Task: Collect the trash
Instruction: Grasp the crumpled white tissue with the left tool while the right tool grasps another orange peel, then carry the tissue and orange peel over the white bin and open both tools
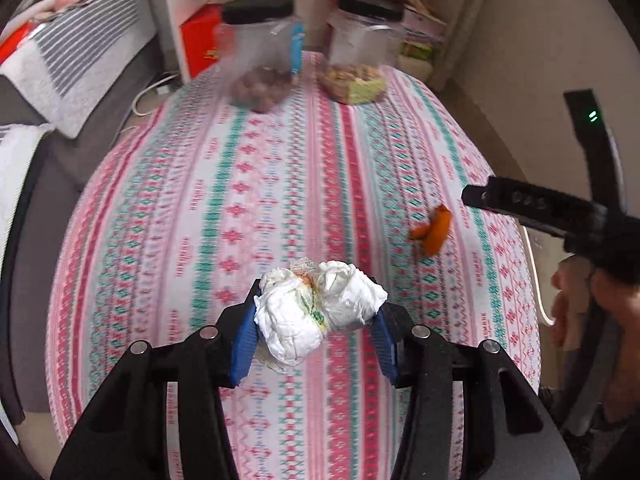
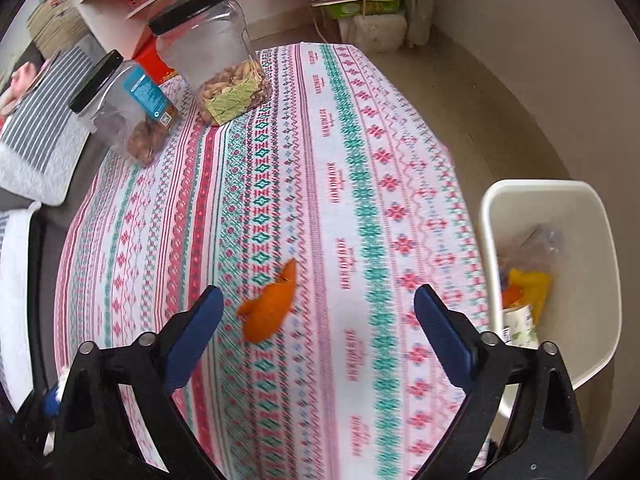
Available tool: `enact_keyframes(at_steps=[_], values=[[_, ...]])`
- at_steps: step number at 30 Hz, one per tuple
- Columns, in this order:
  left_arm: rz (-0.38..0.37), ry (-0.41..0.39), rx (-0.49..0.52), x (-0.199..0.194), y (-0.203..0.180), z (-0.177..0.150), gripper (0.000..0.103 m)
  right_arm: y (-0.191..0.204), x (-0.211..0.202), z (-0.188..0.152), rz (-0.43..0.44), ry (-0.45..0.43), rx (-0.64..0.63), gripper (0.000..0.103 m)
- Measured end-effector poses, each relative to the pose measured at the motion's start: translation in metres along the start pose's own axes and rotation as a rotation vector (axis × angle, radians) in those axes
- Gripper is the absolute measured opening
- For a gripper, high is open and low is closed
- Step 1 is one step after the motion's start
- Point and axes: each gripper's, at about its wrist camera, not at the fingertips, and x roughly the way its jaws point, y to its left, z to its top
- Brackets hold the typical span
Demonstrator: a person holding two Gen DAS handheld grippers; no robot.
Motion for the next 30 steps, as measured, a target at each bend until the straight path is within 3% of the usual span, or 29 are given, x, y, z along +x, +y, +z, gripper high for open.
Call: enact_keyframes(at_steps=[5,9,12,13,14,17,18,30], values=[[0.012,-0.04,-0.031,-0.015,0.02,0.004,0.049,0.021,0.022,-0.006,-0.053,0.019,-0.021,0.083],[0.034,-0.051,-0.033,-0.022,0.031,0.003,0.049,0.037,0.039,-0.017,-0.096,0.028,-0.076,0.071],[0.045,-0.059,-0.053,-0.026,0.042,0.001,0.049,0.042,0.048,-0.025,-0.102,0.047,-0.092,0.058],[0.048,-0.063,-0.067,-0.028,0.048,0.0,0.049,0.042,0.048,-0.027,-0.108,0.04,-0.094,0.05],[0.052,-0.066,-0.076,-0.029,0.051,0.0,0.049,0.042,0.047,-0.027,-0.098,0.028,-0.092,0.042],[0.061,-0.077,-0.099,-0.033,0.062,-0.001,0.049,0.037,0.036,-0.027,-0.044,-0.016,-0.06,0.037],[0.069,-0.084,-0.106,-0.034,0.065,-0.001,0.049,0.038,0.032,-0.027,-0.036,-0.03,-0.06,0.031],[0.119,-0.214,-0.155,-0.063,0.069,0.001,0.049,0.054,-0.076,-0.035,0.2,-0.225,-0.179,0.029]])
